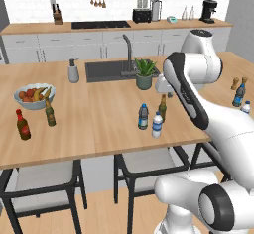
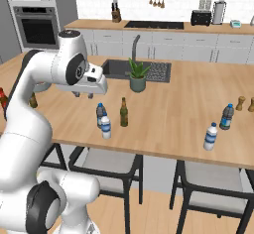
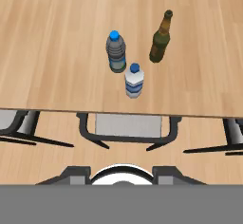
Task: Move the plastic bottles in the middle to the plastics group, and the glass bottles in the middle to the glass group.
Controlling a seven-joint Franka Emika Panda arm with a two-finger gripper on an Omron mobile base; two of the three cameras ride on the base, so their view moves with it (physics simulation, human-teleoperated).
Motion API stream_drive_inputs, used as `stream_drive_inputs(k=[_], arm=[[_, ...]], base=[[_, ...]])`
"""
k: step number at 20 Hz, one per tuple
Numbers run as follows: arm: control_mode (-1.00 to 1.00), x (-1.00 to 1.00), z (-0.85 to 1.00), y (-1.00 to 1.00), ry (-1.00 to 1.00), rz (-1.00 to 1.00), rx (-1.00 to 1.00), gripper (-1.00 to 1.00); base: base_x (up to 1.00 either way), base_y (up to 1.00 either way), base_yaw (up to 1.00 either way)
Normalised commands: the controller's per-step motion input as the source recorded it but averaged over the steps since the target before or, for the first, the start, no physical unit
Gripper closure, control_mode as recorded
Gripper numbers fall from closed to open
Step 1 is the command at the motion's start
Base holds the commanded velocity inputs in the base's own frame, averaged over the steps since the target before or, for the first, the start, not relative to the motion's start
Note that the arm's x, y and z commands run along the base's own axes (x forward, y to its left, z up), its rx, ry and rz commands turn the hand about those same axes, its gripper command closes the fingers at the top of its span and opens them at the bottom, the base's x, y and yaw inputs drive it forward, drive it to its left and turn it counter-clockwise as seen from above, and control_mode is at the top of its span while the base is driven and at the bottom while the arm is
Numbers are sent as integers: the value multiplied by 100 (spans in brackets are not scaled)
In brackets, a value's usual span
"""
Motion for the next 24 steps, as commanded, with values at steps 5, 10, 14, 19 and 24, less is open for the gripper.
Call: stream_drive_inputs(k=[5,10,14,19,24], arm=[[-100,-5,-3,0,1,-1,0,-100],[-100,-26,-2,0,-1,-1,0,-100],[-100,-24,0,0,-14,0,0,-100],[-100,-2,-15,0,-20,0,-1,-100],[-100,0,-27,0,-15,0,-4,-100]], base=[[0,0,0],[0,0,0],[0,0,0],[0,0,0],[0,0,0]])
